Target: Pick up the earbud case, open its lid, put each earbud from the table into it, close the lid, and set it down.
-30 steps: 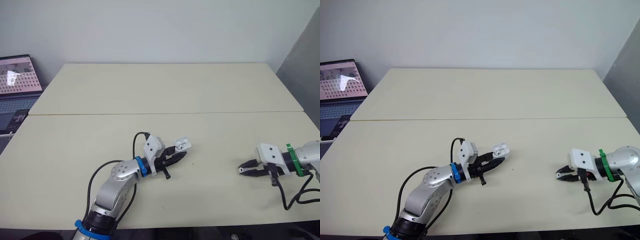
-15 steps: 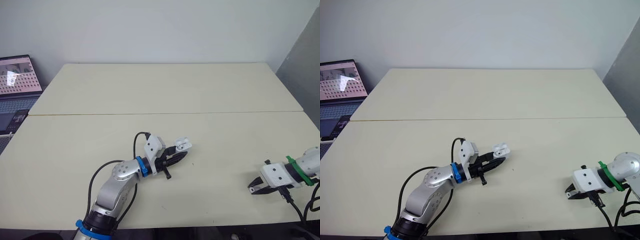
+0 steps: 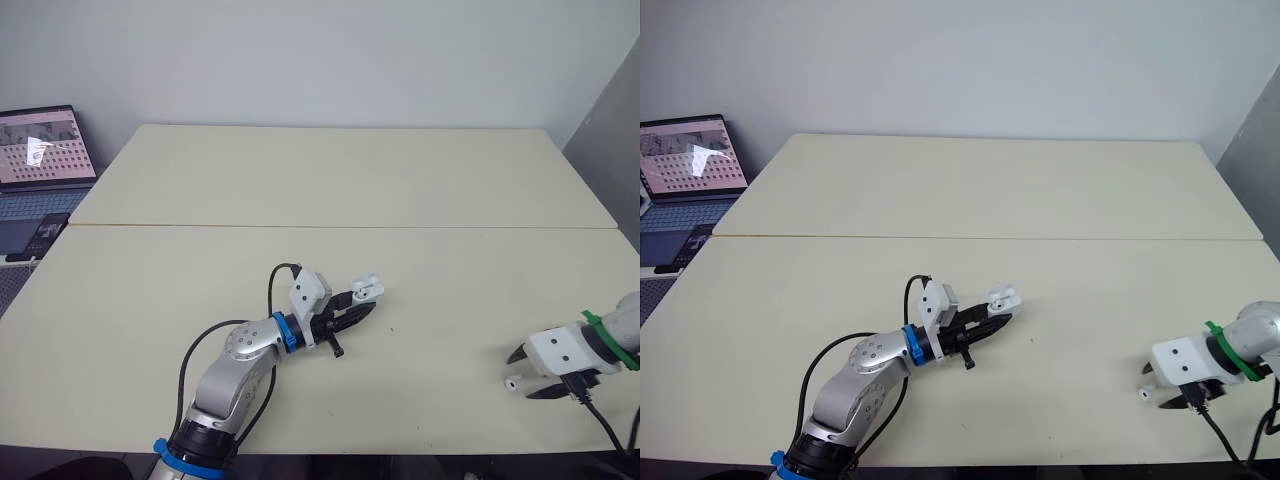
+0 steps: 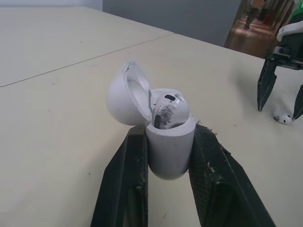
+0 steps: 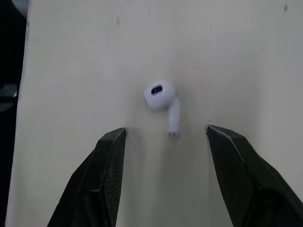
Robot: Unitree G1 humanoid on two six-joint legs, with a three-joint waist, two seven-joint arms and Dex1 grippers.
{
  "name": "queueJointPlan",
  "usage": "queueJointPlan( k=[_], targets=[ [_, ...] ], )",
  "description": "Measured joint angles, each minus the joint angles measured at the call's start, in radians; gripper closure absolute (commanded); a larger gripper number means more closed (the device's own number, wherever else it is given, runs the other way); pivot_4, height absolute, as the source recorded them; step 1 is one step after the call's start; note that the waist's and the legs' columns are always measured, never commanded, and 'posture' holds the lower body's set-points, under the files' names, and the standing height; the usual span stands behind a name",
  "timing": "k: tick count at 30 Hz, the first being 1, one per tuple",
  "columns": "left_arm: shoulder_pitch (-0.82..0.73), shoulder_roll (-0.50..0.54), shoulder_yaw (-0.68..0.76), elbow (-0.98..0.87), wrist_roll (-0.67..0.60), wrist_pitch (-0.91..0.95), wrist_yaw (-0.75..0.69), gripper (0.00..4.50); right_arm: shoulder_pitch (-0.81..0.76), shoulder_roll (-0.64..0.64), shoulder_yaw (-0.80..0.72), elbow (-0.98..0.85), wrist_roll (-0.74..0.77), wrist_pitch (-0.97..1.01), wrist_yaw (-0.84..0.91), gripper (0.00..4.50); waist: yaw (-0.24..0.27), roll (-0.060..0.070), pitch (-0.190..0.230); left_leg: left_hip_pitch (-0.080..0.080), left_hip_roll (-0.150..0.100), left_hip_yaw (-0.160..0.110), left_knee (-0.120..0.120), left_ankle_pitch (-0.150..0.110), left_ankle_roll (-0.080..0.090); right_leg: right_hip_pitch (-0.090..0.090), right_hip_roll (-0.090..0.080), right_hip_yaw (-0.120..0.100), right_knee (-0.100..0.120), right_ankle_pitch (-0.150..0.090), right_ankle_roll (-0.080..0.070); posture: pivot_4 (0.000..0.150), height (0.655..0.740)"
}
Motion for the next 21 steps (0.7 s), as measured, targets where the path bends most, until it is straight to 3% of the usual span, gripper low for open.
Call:
queueJointPlan(
  k=[4,10,21],
  targets=[
    [-0.008,0.000,0.000,0.005,0.000,0.000,-0.010,3.72,0.075,-0.059,-0.049,-0.222,-0.050,0.220,-0.033,1.74,-0.001,0.001,-0.001,0.000,0.000,0.000,0.000,0.000,0.000,-0.001,0.000,0.000,0.001,0.000,0.000,0.150,0.7400],
    [-0.025,0.000,0.000,0.033,0.002,-0.005,-0.019,3.72,0.065,-0.078,-0.041,-0.438,-0.104,0.440,-0.062,1.74,-0.001,0.001,0.000,-0.001,0.000,0.000,0.000,0.000,0.000,-0.001,0.000,-0.001,0.000,0.000,0.000,0.150,0.7400],
    [-0.034,0.001,-0.001,0.037,0.002,-0.018,-0.037,3.72,0.043,-0.054,0.073,-0.486,-0.174,0.509,-0.087,1.74,-0.001,0.001,0.000,0.000,0.000,0.001,0.000,0.000,0.000,-0.001,0.000,-0.001,0.000,0.000,0.000,0.150,0.7400]
  ],
)
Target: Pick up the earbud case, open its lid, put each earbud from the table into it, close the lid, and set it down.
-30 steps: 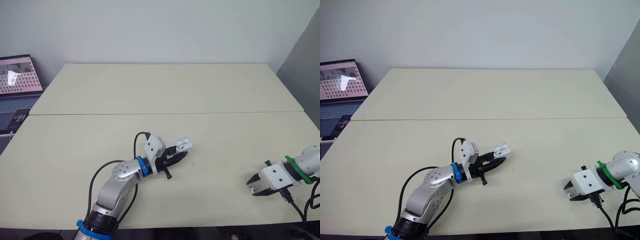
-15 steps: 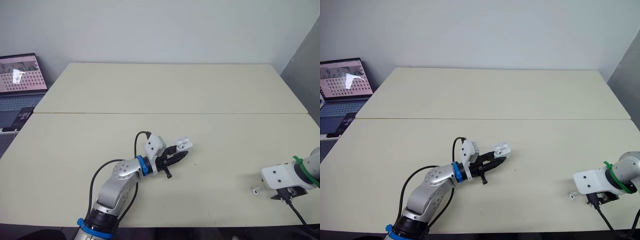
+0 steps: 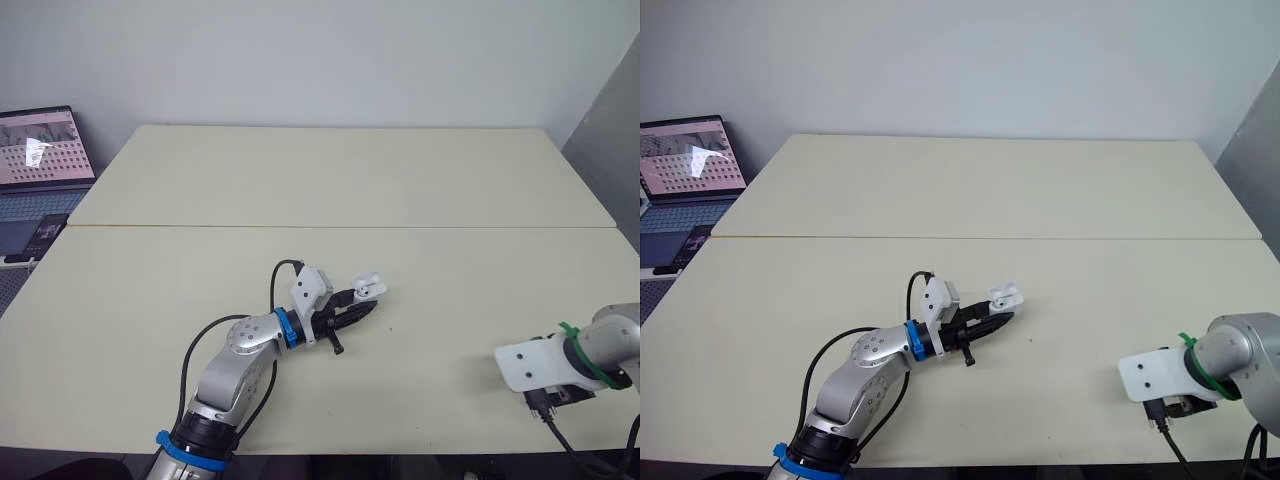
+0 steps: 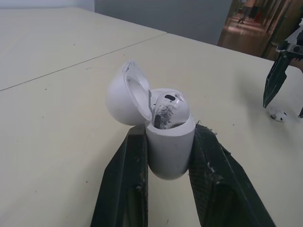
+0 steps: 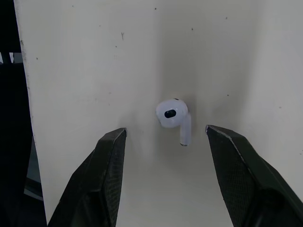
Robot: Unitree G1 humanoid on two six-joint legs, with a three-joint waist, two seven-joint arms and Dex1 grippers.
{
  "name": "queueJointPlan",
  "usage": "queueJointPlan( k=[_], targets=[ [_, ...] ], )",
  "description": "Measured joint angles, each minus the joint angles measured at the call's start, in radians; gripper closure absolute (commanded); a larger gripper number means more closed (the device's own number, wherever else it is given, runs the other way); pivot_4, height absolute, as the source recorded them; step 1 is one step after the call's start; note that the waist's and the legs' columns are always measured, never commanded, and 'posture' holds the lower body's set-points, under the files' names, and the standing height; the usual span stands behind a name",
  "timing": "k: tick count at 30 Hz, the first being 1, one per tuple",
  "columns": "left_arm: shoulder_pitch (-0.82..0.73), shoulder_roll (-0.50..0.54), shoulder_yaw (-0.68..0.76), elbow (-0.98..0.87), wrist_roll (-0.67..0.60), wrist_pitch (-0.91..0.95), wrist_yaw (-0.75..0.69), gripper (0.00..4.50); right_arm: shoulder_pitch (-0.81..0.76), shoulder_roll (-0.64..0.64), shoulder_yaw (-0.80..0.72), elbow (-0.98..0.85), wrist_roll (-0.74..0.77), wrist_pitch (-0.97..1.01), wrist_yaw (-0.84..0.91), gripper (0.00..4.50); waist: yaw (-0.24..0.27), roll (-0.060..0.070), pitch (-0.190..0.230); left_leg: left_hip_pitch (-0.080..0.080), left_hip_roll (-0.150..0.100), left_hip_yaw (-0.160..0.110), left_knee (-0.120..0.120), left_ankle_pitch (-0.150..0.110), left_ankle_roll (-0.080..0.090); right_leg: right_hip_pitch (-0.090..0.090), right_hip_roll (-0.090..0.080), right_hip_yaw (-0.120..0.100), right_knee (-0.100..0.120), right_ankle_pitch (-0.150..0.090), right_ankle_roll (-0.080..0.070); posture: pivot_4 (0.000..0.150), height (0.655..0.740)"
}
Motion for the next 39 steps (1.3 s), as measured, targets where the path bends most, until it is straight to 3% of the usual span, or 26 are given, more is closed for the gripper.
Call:
queueJointPlan(
  k=[33,36,39],
  targets=[
    [0.005,-0.002,0.000,0.000,0.017,-0.005,-0.001,3.72,-0.077,0.068,0.076,-0.046,-0.023,0.235,-0.011,1.74,0.000,0.000,0.000,0.000,0.000,0.000,0.000,0.000,0.000,0.000,0.000,0.000,0.000,0.000,0.000,0.150,0.7400],
    [0.005,-0.002,0.000,0.000,0.017,-0.005,-0.001,3.72,-0.081,0.068,0.080,-0.046,-0.023,0.237,-0.011,2.34,0.000,0.000,0.000,0.000,0.000,0.000,0.000,0.000,0.000,0.000,0.000,-0.001,0.000,0.000,0.000,0.150,0.7400],
    [0.005,-0.002,0.000,0.000,0.017,-0.005,-0.001,3.72,-0.083,0.069,0.082,-0.047,-0.022,0.239,-0.011,3.44,0.000,0.000,0.000,0.000,0.000,0.000,0.000,0.000,0.000,0.000,0.000,0.000,0.000,0.000,0.000,0.150,0.7400]
  ],
)
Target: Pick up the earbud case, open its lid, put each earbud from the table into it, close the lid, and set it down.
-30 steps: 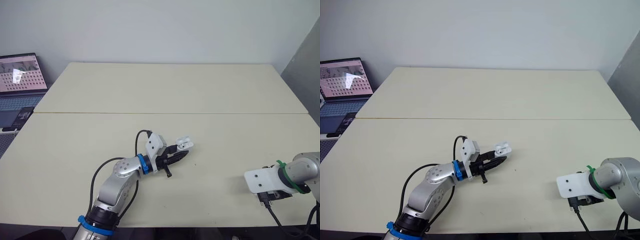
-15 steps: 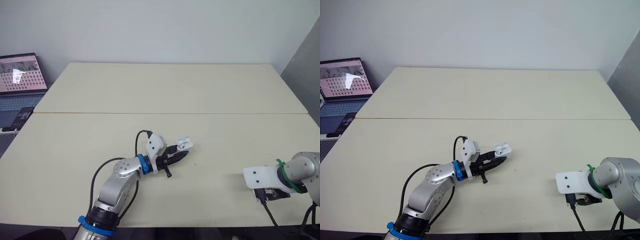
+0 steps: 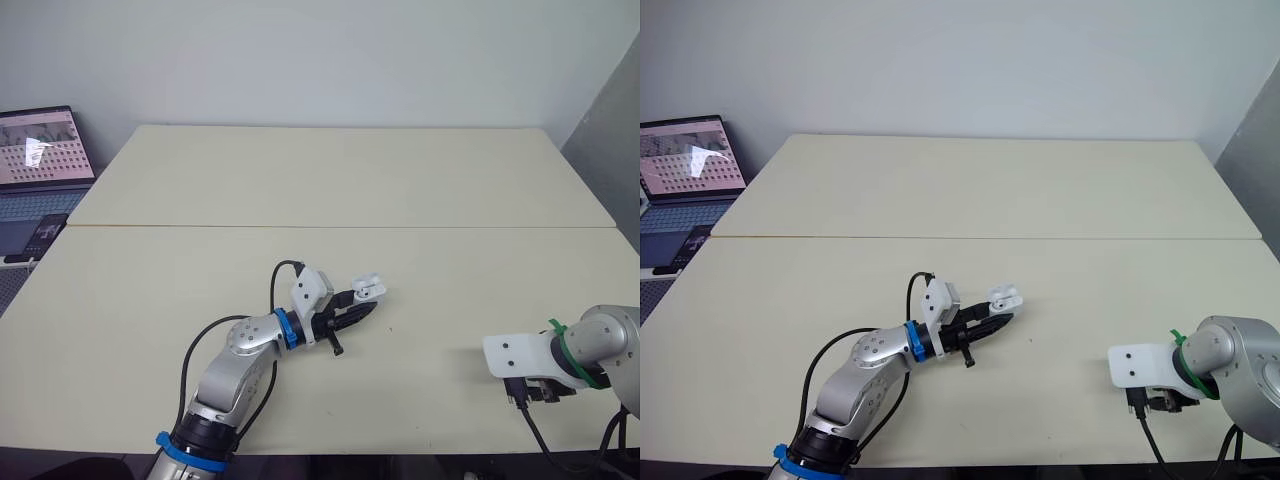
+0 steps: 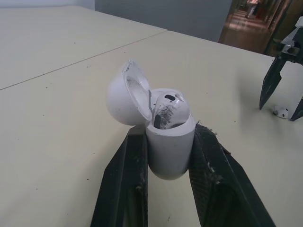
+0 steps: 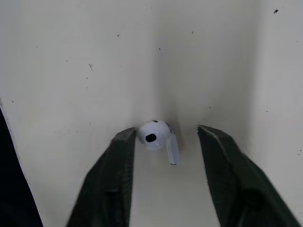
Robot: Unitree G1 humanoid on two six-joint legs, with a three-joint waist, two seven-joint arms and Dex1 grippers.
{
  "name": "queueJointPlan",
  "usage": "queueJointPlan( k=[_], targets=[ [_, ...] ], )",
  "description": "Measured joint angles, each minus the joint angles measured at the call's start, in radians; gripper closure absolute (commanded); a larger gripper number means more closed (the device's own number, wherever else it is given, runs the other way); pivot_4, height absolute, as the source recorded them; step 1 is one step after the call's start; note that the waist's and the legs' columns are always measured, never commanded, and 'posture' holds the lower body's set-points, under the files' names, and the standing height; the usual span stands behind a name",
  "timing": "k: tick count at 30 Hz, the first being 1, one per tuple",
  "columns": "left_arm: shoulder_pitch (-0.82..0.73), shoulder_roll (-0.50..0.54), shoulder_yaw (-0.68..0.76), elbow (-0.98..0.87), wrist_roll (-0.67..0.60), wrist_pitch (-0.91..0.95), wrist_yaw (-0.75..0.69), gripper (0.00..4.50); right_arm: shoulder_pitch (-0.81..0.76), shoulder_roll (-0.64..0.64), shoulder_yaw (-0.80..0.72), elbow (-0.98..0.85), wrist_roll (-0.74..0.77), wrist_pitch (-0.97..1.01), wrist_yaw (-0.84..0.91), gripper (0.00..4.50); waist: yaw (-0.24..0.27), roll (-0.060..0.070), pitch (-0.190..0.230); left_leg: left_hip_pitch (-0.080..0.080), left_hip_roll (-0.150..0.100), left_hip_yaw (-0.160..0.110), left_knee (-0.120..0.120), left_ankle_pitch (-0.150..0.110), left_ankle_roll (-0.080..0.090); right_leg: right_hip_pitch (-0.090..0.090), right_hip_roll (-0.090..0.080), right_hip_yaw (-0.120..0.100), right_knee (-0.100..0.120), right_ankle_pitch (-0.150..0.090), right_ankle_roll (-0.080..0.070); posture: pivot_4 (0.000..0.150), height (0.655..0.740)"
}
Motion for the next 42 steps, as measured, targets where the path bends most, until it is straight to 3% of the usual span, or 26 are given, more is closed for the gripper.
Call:
queueJointPlan(
  k=[2,16,24,33,39,42],
  targets=[
    [0.000,0.000,0.000,0.000,0.000,0.000,0.000,3.72,-0.002,0.000,0.001,0.000,0.000,0.000,0.000,4.13,0.000,0.000,0.000,0.000,0.000,0.000,0.000,0.000,0.000,0.000,0.000,0.000,0.000,0.000,0.000,0.150,0.7400],
    [0.000,-0.001,0.000,0.000,0.000,0.000,0.000,3.72,-0.006,0.017,-0.017,0.003,0.023,0.001,-0.028,4.13,0.000,0.000,0.000,0.000,0.000,0.000,0.000,0.000,0.000,0.000,0.000,0.000,0.000,0.000,0.000,0.150,0.7400],
    [-0.022,-0.041,0.000,0.014,0.018,0.013,0.055,3.72,-0.069,0.228,-0.150,0.090,0.116,-0.097,-0.194,4.13,0.000,-0.001,0.000,0.000,0.000,0.000,0.000,0.000,0.000,0.000,0.000,0.000,0.000,0.000,0.000,0.150,0.7400],
    [-0.049,-0.097,0.000,-0.013,0.019,0.129,0.159,3.72,-0.155,0.703,-0.346,0.146,0.361,-0.178,-0.469,4.13,-0.002,-0.003,0.000,-0.001,0.000,0.000,0.000,0.000,0.000,-0.001,0.001,0.001,0.001,0.000,0.000,0.150,0.7400],
    [-0.073,-0.107,0.000,-0.024,0.014,0.155,0.172,3.72,-0.163,0.930,-0.395,0.119,0.549,-0.179,-0.594,4.13,-0.003,-0.002,0.000,-0.001,0.000,0.000,0.000,0.000,0.000,-0.002,0.001,0.000,0.002,0.000,0.000,0.150,0.7400],
    [-0.078,-0.111,0.001,-0.030,0.007,0.155,0.174,3.72,-0.161,0.979,-0.389,0.107,0.587,-0.197,-0.626,4.13,-0.004,-0.002,0.000,-0.001,0.000,0.000,0.000,0.000,0.000,-0.002,0.001,0.001,0.002,0.000,0.000,0.150,0.7400]
  ],
)
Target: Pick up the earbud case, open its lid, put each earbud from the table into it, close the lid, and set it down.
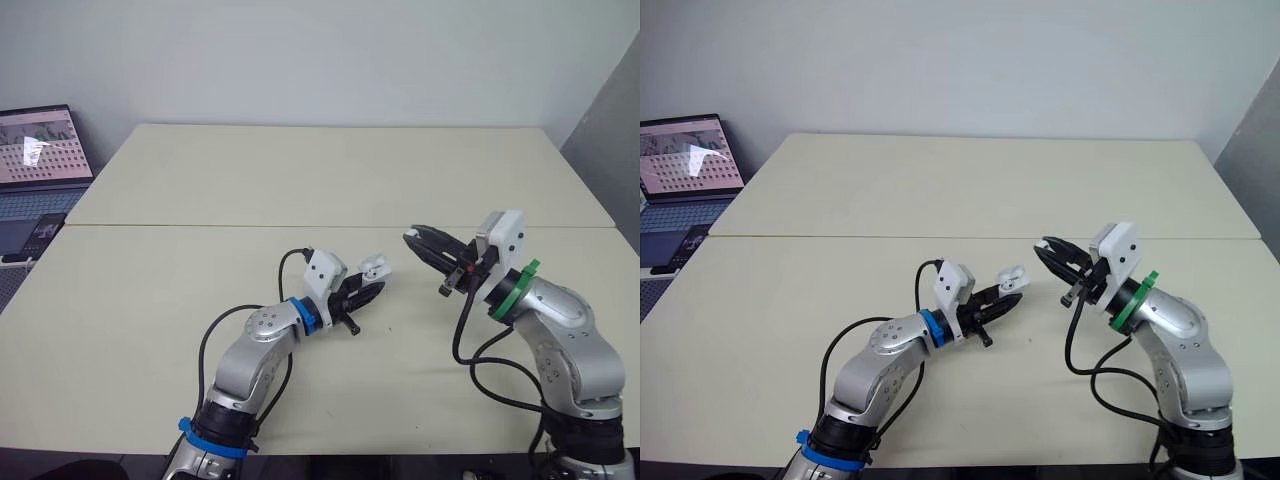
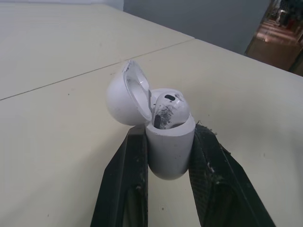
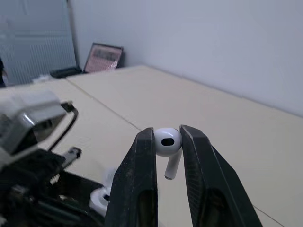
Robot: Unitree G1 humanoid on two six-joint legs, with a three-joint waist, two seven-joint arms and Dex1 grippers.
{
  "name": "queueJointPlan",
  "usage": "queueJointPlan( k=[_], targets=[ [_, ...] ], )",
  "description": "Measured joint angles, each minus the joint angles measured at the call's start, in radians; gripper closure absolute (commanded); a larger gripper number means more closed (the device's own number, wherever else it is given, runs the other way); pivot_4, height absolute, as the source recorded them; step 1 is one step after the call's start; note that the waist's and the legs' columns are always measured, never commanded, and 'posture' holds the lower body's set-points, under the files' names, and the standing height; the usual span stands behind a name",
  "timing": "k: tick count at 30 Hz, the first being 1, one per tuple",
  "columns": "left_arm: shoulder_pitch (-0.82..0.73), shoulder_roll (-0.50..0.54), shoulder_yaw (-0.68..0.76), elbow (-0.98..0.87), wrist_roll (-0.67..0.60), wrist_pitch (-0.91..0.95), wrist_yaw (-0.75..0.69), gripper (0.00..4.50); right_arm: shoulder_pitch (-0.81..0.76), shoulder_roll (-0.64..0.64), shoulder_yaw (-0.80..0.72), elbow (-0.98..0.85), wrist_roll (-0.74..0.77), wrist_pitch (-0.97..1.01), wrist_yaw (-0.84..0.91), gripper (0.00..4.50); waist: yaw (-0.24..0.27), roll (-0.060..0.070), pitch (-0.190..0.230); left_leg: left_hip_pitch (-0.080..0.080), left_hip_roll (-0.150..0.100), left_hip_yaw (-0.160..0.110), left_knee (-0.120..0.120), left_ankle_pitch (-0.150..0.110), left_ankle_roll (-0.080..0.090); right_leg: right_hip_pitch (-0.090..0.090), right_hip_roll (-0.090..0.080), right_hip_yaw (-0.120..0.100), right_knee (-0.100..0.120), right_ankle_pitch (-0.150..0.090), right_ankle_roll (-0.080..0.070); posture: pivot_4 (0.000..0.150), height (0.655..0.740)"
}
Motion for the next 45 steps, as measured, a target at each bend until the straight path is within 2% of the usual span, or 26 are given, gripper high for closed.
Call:
queueJointPlan(
  k=[12,27,35,40,42,45],
  targets=[
    [-0.006,-0.016,0.002,-0.059,-0.102,0.021,-0.026,3.72,0.056,0.024,0.117,0.049,-0.016,-0.168,-0.032,4.13,-0.005,0.000,0.000,0.000,0.000,0.000,0.000,0.000,0.000,0.000,0.000,0.000,0.000,0.000,0.000,0.150,0.7400],
    [-0.025,-0.010,0.037,-0.066,-0.157,0.024,-0.040,3.72,0.099,-0.016,0.122,0.104,-0.023,-0.255,-0.035,4.13,-0.011,0.000,0.000,0.000,0.000,0.000,0.000,0.000,0.000,0.000,0.000,0.000,0.000,0.000,0.000,0.150,0.7400],
    [-0.027,0.005,0.037,-0.065,-0.156,0.023,-0.050,3.72,0.097,-0.035,0.117,0.105,0.011,-0.234,-0.046,1.41,-0.012,0.000,0.000,0.000,0.000,0.000,0.000,0.000,0.000,0.000,0.000,0.000,0.000,0.000,0.000,0.150,0.7400],
    [-0.023,0.043,0.035,-0.038,-0.142,-0.001,-0.095,3.72,0.074,-0.042,0.069,0.063,0.150,-0.136,-0.069,1.41,-0.013,0.000,0.000,0.000,0.000,-0.001,0.000,0.000,0.000,0.000,0.000,0.000,0.000,0.000,0.000,0.150,0.7400],
    [-0.021,0.075,0.031,-0.005,-0.132,-0.032,-0.142,3.72,0.062,-0.085,0.013,0.041,0.292,-0.020,-0.086,1.41,-0.013,0.000,0.000,0.000,0.000,-0.001,0.000,0.000,0.000,0.000,0.000,0.000,-0.001,0.000,0.000,0.150,0.7400],
    [-0.007,0.121,0.029,0.029,-0.152,-0.055,-0.254,3.72,0.027,-0.164,-0.066,0.055,0.446,0.119,-0.100,2.04,-0.015,0.000,0.000,0.000,0.000,0.000,0.000,0.000,0.000,0.000,0.000,0.000,-0.001,0.000,0.000,0.150,0.7400]
  ],
)
